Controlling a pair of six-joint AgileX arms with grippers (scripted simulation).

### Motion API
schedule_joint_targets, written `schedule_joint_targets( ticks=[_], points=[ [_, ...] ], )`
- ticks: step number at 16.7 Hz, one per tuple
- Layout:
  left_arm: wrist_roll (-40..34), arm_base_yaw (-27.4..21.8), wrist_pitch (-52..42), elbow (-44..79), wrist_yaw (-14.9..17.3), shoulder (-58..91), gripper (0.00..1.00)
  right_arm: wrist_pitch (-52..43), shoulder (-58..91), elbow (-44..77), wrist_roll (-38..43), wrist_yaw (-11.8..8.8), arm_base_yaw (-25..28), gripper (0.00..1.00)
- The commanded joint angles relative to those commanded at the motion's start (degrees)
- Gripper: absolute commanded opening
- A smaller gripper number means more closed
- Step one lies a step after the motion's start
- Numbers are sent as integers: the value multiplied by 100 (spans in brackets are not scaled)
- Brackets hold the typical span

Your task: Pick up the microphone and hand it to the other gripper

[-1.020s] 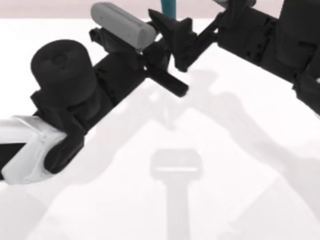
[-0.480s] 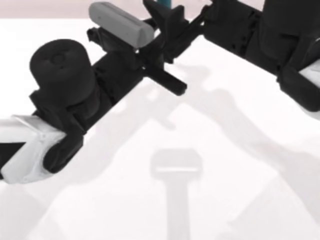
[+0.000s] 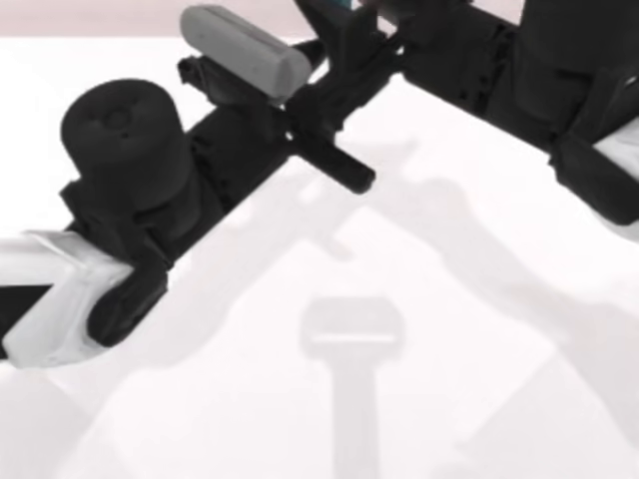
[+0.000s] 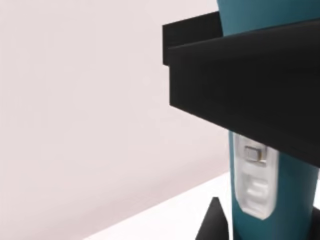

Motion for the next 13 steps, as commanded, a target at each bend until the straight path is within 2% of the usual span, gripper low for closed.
schedule_joint_targets(
  ticks=[3,4,12,13],
  points=[
    [0,0,0,0,0,0,0,0,0,0,0,0,0,2],
    [0,0,0,0,0,0,0,0,0,0,0,0,0,0],
    [0,0,0,0,0,0,0,0,0,0,0,0,0,0],
    [0,0,0,0,0,0,8,0,0,0,0,0,0,0]
  ],
)
